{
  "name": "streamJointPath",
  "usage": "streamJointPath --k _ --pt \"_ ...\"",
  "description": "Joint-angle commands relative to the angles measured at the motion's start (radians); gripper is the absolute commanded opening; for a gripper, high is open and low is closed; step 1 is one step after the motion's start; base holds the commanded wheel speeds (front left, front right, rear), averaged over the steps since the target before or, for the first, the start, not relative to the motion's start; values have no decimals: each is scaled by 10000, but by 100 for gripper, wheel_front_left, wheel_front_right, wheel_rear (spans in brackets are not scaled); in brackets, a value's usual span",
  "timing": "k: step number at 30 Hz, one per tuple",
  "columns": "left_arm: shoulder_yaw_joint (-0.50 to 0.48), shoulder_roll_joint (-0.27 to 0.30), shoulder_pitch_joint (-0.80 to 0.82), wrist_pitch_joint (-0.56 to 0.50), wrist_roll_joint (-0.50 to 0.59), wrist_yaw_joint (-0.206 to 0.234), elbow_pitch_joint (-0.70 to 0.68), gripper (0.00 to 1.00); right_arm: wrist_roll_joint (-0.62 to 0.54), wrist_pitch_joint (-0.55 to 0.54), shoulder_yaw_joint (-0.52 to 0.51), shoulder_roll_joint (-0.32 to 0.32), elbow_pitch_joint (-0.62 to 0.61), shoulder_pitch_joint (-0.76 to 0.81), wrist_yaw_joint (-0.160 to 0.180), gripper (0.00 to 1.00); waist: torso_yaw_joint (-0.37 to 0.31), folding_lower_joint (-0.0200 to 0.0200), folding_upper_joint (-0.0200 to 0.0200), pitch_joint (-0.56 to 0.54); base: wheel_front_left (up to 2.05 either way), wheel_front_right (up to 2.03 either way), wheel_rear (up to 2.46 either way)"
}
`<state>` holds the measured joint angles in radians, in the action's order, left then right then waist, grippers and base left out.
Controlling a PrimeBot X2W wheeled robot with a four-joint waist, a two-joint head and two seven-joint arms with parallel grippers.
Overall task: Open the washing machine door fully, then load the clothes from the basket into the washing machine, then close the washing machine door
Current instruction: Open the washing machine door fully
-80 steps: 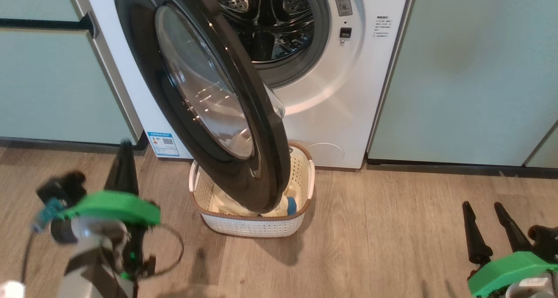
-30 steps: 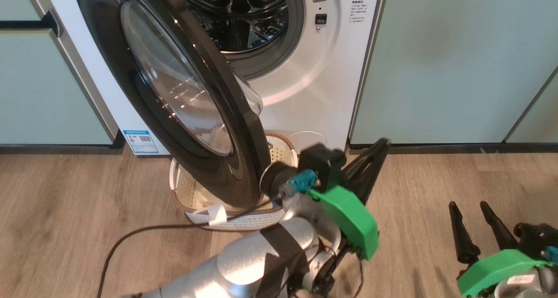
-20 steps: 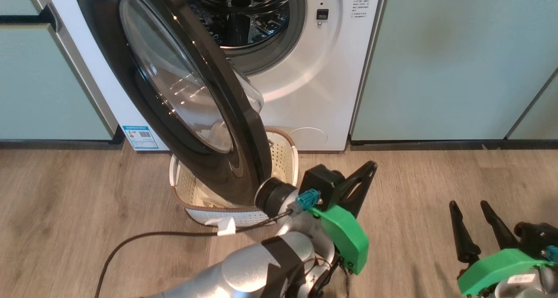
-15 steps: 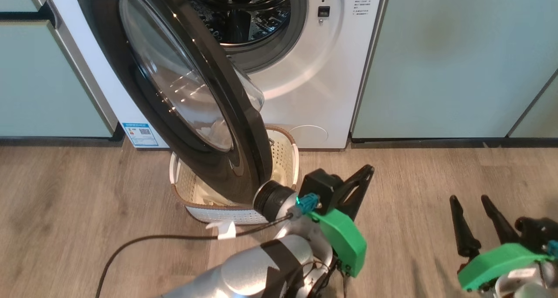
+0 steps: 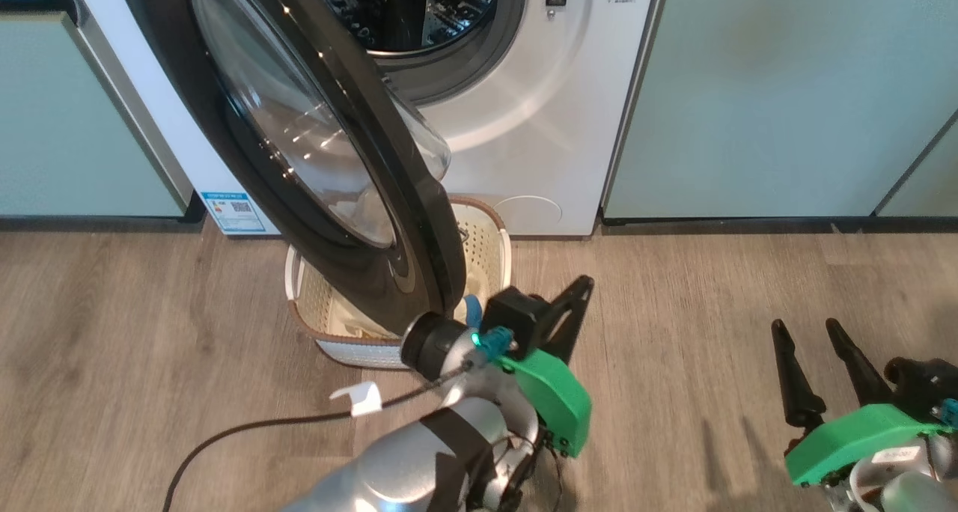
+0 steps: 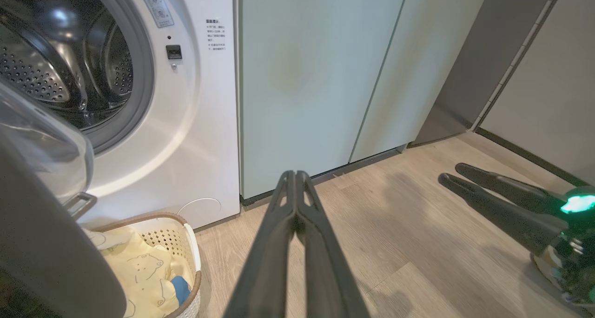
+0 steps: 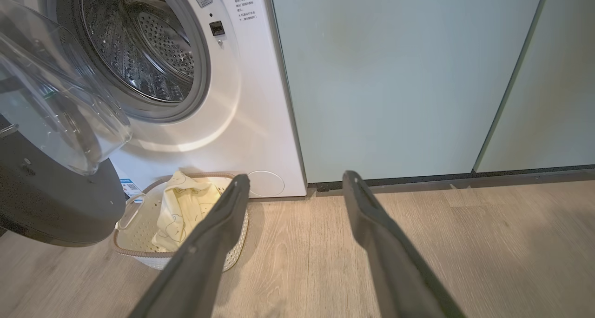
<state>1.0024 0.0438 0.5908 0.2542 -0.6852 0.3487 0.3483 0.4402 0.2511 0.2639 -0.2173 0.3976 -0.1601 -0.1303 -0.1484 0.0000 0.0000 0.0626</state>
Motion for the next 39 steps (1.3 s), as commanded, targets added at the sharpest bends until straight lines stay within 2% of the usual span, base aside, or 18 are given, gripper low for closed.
streamJointPath --k 1,17,39 --pt "-479 64 200 75 11 -38 -199 0 -2 107 172 -156 -291 -433 -4 100 1 0 0 51 0 0 0" --pt "-1832 64 336 76 193 -62 595 0 13 107 294 -123 -259 -674 -4 100 30 0 0 440 0 0 0" --pt "-2542 64 294 76 548 246 1084 0 57 107 359 -173 -201 -663 -4 100 338 0 0 412 0 0 0"
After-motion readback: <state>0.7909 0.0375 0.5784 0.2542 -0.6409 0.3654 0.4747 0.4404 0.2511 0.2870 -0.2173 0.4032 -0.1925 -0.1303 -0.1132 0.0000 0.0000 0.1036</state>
